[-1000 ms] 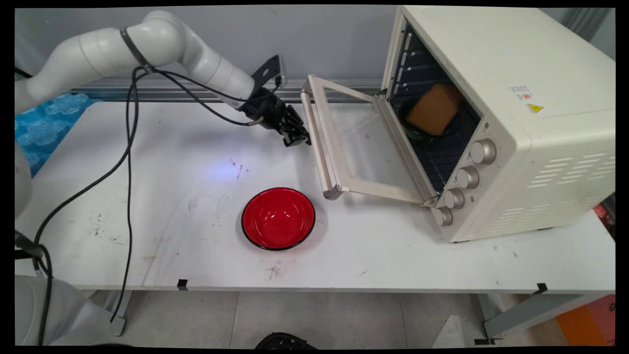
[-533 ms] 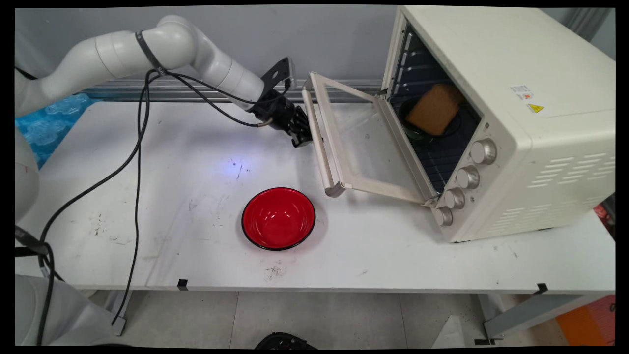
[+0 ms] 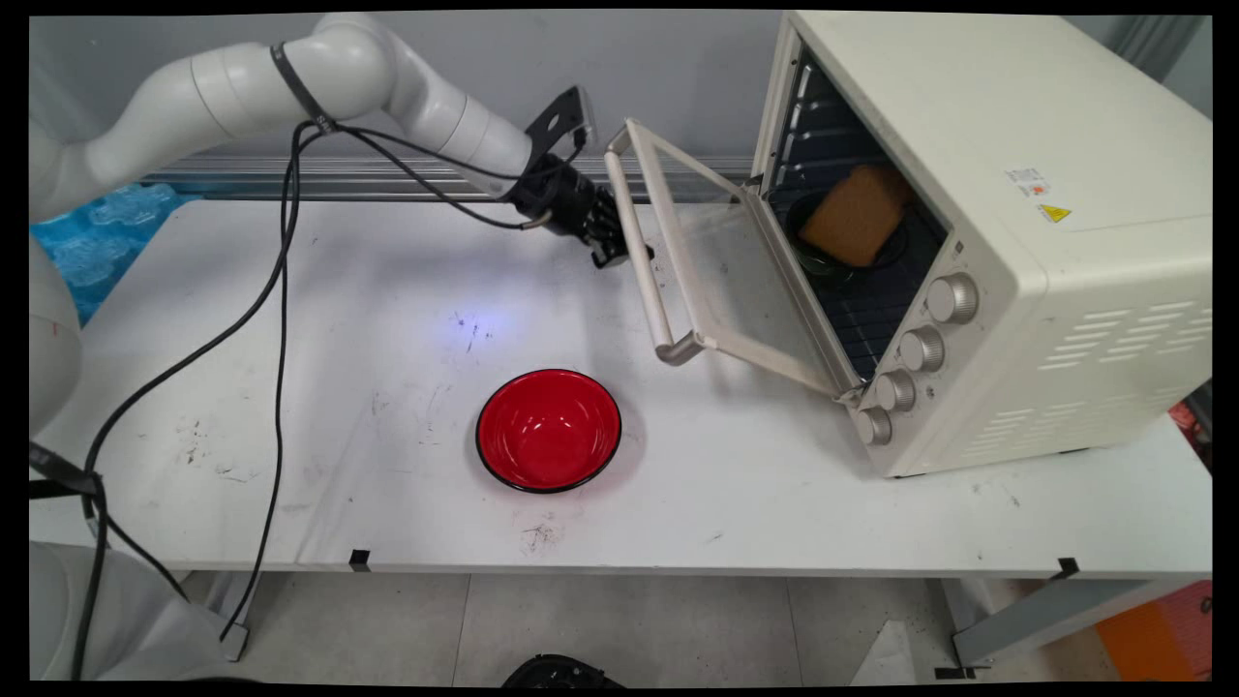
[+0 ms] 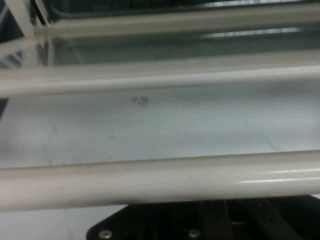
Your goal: Close the oven
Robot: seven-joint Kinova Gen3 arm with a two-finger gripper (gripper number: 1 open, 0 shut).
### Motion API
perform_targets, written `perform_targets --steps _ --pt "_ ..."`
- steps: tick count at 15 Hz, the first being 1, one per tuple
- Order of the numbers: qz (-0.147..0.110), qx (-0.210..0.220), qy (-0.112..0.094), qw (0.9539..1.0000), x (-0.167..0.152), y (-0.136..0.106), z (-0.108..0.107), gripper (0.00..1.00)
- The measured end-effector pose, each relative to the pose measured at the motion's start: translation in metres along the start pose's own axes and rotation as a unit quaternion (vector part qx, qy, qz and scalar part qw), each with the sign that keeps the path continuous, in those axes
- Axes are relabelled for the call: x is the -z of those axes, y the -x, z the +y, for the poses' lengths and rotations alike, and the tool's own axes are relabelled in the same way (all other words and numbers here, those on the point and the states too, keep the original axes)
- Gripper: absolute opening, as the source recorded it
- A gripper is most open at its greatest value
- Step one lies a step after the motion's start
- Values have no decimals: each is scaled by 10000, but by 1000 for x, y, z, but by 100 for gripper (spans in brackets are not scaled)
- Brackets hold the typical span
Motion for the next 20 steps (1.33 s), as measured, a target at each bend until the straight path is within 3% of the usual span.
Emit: perform_targets --steps 20 --pt "857 309 -304 9954 34 -112 -9 0"
